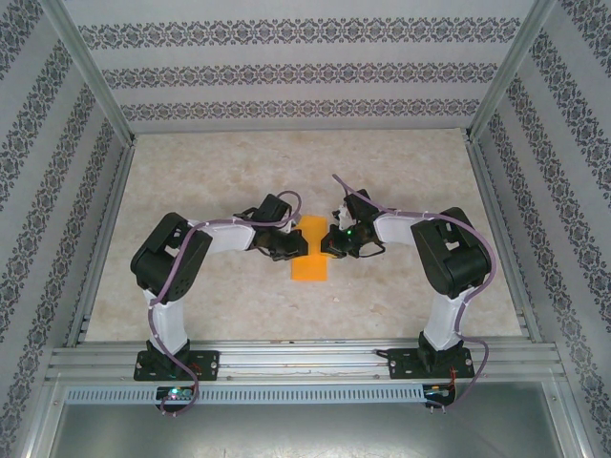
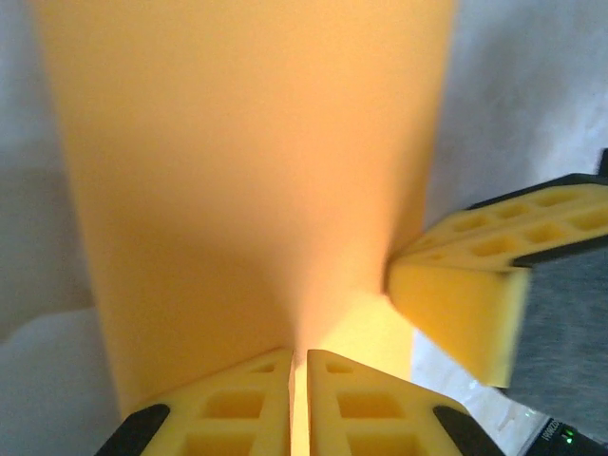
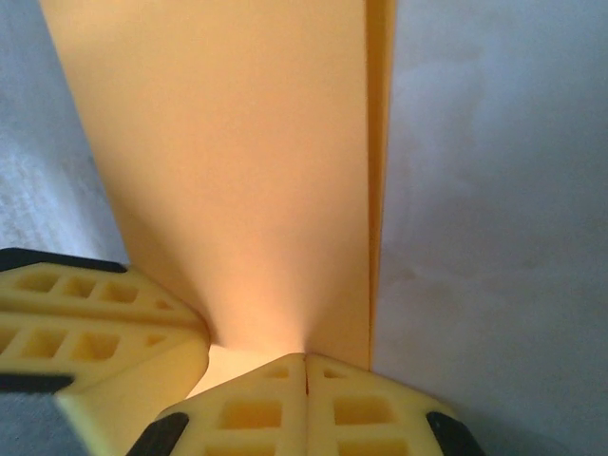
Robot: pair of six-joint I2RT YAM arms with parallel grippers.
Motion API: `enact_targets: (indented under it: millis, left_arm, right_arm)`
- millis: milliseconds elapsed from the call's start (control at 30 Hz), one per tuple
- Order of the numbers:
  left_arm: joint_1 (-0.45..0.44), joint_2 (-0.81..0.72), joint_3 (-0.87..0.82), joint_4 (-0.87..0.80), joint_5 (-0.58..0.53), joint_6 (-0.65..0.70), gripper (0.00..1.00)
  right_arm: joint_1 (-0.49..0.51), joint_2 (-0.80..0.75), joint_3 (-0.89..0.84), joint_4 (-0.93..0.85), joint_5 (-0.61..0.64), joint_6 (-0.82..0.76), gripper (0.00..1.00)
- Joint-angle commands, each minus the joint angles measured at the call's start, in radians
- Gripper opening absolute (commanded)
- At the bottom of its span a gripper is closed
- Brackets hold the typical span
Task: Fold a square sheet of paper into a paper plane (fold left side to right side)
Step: First fold the square sheet of paper in half at the center of the table, then hold the square sheet of paper at the center of the table.
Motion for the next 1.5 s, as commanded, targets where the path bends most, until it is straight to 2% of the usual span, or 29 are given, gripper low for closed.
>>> enact_targets:
  millis: [0,300,567,767,1000,1467]
  left_arm:
    - [0.017,0.013,-0.024,0.028,-0.024,-0.015,0.13]
    - [0.063,-0.014,-0.087,-0.003,-0.053,0.016,0.12]
    - [0.103,-0.11,-0.142,-0.028,-0.059,0.057,0.08]
    - [0.077,-0.173,-0.117,-0.007,0.003,0.081,0.06]
    - [0.013,-0.09,-0.037,0.049,0.05,0.047,0.05]
    - [0.01,0.011,-0.022,0.007,0.004,0.049,0.05]
  right_arm:
    - [0.011,0.084,-0.034,-0.14,0.179,-0.031,0.0]
    - [0.006,0.084,-0.028,-0.19,0.227,-0.049,0.0]
    - [0.003,0.072,-0.028,-0.186,0.219,-0.055,0.0]
    - [0.005,0.069,-0.023,-0.183,0.206,-0.054,0.0]
    - [0.006,0.071,-0.025,-0.181,0.207,-0.054,0.0]
    - [0.009,0.062,-0.022,-0.175,0.189,-0.066,0.0]
